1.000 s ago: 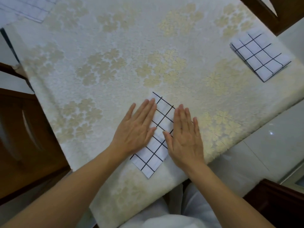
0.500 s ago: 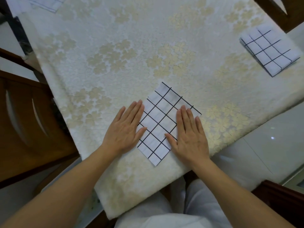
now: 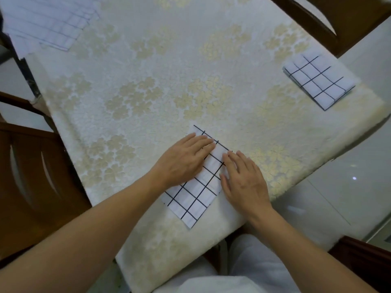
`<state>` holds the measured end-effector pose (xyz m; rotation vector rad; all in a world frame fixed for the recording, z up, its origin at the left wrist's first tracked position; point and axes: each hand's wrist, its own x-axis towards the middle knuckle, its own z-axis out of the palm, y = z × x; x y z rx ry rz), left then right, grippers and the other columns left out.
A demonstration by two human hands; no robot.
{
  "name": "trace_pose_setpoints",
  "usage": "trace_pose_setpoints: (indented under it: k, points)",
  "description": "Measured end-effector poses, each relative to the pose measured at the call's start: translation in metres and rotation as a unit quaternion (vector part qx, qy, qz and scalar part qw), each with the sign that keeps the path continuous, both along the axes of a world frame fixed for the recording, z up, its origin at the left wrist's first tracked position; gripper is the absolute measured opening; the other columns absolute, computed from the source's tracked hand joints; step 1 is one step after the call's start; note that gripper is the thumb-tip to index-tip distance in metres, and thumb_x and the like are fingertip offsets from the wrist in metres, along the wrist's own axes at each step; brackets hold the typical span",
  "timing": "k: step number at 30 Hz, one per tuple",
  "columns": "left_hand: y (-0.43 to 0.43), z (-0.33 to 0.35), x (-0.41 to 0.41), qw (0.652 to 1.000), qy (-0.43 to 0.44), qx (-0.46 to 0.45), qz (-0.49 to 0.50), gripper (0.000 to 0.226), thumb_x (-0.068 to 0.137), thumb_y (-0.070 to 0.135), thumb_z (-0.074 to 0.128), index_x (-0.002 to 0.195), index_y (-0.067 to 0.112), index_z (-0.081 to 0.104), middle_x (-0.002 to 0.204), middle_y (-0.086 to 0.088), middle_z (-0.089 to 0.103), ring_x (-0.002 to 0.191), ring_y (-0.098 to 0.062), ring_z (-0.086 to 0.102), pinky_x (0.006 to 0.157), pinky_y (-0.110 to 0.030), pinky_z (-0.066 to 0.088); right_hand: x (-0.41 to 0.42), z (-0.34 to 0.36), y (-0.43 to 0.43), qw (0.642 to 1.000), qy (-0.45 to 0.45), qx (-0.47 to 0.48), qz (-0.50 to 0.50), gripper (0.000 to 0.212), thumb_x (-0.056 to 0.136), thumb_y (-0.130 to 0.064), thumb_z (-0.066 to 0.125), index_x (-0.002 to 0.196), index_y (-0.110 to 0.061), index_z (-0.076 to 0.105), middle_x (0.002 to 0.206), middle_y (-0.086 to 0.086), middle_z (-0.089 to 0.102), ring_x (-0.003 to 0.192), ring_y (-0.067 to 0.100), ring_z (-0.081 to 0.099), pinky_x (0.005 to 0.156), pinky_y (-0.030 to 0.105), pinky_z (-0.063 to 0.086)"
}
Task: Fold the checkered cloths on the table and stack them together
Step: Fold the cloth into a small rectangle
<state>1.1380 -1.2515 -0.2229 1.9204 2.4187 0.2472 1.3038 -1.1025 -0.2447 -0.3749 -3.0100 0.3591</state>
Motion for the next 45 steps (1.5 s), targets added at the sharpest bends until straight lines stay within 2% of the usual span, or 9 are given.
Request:
trace_pose_setpoints:
  k: [3, 6, 13, 20, 24, 30, 38, 41, 45]
  points:
    - [0.026, 0.001, -0.016, 0.999, 0.021, 0.005, -0.039, 0.041, 0.093, 0.01, 0.06, 0.133, 0.002, 0.056, 0.131, -0.017, 0.06, 0.12, -0.033, 0.056, 0.107, -0.044, 0.042, -0.01, 0.001, 0.011, 0.999, 0.035, 0.005, 0.0, 0.04, 0.095, -0.024, 0.057, 0.131, -0.007, 0.056, 0.128, 0.013, 0.061, 0.12, 0.032, 0.056, 0.1, 0.045, 0.047]
    - [0.042, 0.003, -0.03, 0.997, 0.029, -0.002, -0.076, 0.036, 0.091, 0.009, 0.064, 0.126, 0.002, 0.061, 0.121, -0.016, 0.064, 0.107, -0.033, 0.061, 0.097, -0.043, 0.05, -0.019, 0.003, 0.02, 0.999, 0.045, 0.014, 0.001, 0.036, 0.094, -0.021, 0.057, 0.127, -0.006, 0.06, 0.116, 0.012, 0.064, 0.107, 0.031, 0.06, 0.09, 0.043, 0.049]
    - [0.05, 0.006, -0.046, 0.995, 0.019, -0.041, -0.09, 0.033, 0.087, 0.015, 0.067, 0.12, 0.011, 0.065, 0.115, -0.009, 0.065, 0.103, -0.028, 0.063, 0.09, -0.041, 0.053, -0.039, 0.004, 0.026, 0.999, 0.038, 0.021, -0.025, 0.012, 0.09, -0.013, 0.06, 0.101, -0.012, 0.064, 0.093, 0.006, 0.059, 0.083, 0.026, 0.054, 0.069, 0.037, 0.043]
    - [0.058, 0.004, -0.051, 0.995, 0.003, -0.045, -0.092, 0.024, 0.091, 0.018, 0.062, 0.114, 0.011, 0.066, 0.106, -0.007, 0.064, 0.092, -0.025, 0.06, 0.08, -0.038, 0.051, -0.049, 0.002, 0.029, 0.998, 0.044, 0.017, -0.034, 0.003, 0.088, -0.014, 0.065, 0.09, -0.014, 0.063, 0.084, 0.005, 0.057, 0.077, 0.026, 0.051, 0.066, 0.037, 0.039]
    - [0.06, 0.004, -0.051, 0.993, -0.008, -0.047, -0.107, 0.021, 0.092, 0.018, 0.055, 0.109, 0.011, 0.064, 0.099, -0.007, 0.061, 0.085, -0.025, 0.057, 0.075, -0.036, 0.05, -0.05, 0.003, 0.029, 0.999, 0.042, 0.004, -0.026, 0.006, 0.088, -0.017, 0.066, 0.091, -0.013, 0.063, 0.084, 0.005, 0.057, 0.077, 0.027, 0.052, 0.066, 0.038, 0.041]
    - [0.065, 0.002, -0.052, 0.991, -0.032, -0.029, -0.13, 0.017, 0.094, 0.013, 0.048, 0.085, 0.007, 0.06, 0.085, -0.009, 0.055, 0.069, -0.022, 0.046, 0.058, -0.039, 0.046, -0.056, 0.004, 0.033, 0.997, 0.033, -0.061, -0.045, 0.013, 0.088, -0.027, 0.067, 0.094, -0.016, 0.064, 0.088, 0.002, 0.06, 0.079, 0.024, 0.054, 0.066, 0.036, 0.04]
    - [0.084, -0.005, -0.059, 0.99, -0.074, -0.005, -0.116, 0.014, 0.099, 0.012, 0.051, 0.1, 0.004, 0.063, 0.099, -0.01, 0.066, 0.078, -0.027, 0.06, 0.067, -0.041, 0.05, -0.07, 0.009, 0.056, 0.99, 0.023, -0.124, -0.068, 0.009, 0.089, -0.022, 0.067, 0.084, -0.014, 0.07, 0.078, 0.0, 0.06, 0.067, 0.023, 0.052, 0.053, 0.028, 0.035]
    - [0.099, -0.006, -0.065, 0.991, -0.066, 0.01, -0.117, 0.019, 0.099, 0.014, 0.052, 0.107, 0.003, 0.066, 0.106, -0.012, 0.07, 0.086, -0.029, 0.065, 0.07, -0.042, 0.055, -0.077, 0.014, 0.078, 0.992, 0.017, -0.107, -0.069, 0.012, 0.093, -0.023, 0.064, 0.089, -0.016, 0.072, 0.08, 0.0, 0.062, 0.069, 0.023, 0.055, 0.05, 0.028, 0.039]
    - [0.119, -0.002, -0.075, 0.995, -0.053, 0.028, -0.074, 0.021, 0.09, 0.008, 0.068, 0.11, 0.001, 0.07, 0.11, -0.014, 0.073, 0.093, -0.032, 0.07, 0.074, -0.043, 0.059, -0.09, 0.022, 0.105, 0.995, -0.003, -0.064, -0.074, 0.013, 0.097, -0.022, 0.059, 0.098, -0.016, 0.07, 0.083, 0.004, 0.065, 0.073, 0.029, 0.06, 0.053, 0.03, 0.039]
